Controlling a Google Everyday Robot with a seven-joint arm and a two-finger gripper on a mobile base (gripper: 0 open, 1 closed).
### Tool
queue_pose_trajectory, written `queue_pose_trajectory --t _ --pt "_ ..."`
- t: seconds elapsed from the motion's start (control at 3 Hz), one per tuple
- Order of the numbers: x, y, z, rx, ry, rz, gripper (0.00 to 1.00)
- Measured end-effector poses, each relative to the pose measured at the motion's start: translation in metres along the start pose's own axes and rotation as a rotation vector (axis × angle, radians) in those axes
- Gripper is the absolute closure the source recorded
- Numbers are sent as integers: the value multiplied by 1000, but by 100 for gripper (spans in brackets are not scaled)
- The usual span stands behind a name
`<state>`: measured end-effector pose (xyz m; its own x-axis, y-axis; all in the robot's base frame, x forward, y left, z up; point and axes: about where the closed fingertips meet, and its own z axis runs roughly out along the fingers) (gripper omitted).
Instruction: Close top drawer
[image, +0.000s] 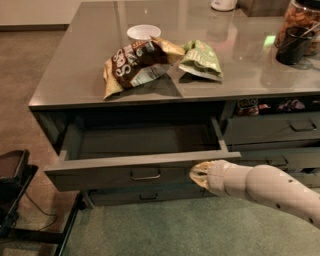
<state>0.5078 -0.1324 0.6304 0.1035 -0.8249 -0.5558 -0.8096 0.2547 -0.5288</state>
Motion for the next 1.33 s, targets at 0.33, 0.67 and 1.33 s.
queue_pose_trajectory --t 0.33,0.67,1.33 --pt "-4 -22 12 43 -22 -40 100" --pt "-6 -52 28 69 -34 -70 100" --pt "-4 -116 102 -10 2 -101 100"
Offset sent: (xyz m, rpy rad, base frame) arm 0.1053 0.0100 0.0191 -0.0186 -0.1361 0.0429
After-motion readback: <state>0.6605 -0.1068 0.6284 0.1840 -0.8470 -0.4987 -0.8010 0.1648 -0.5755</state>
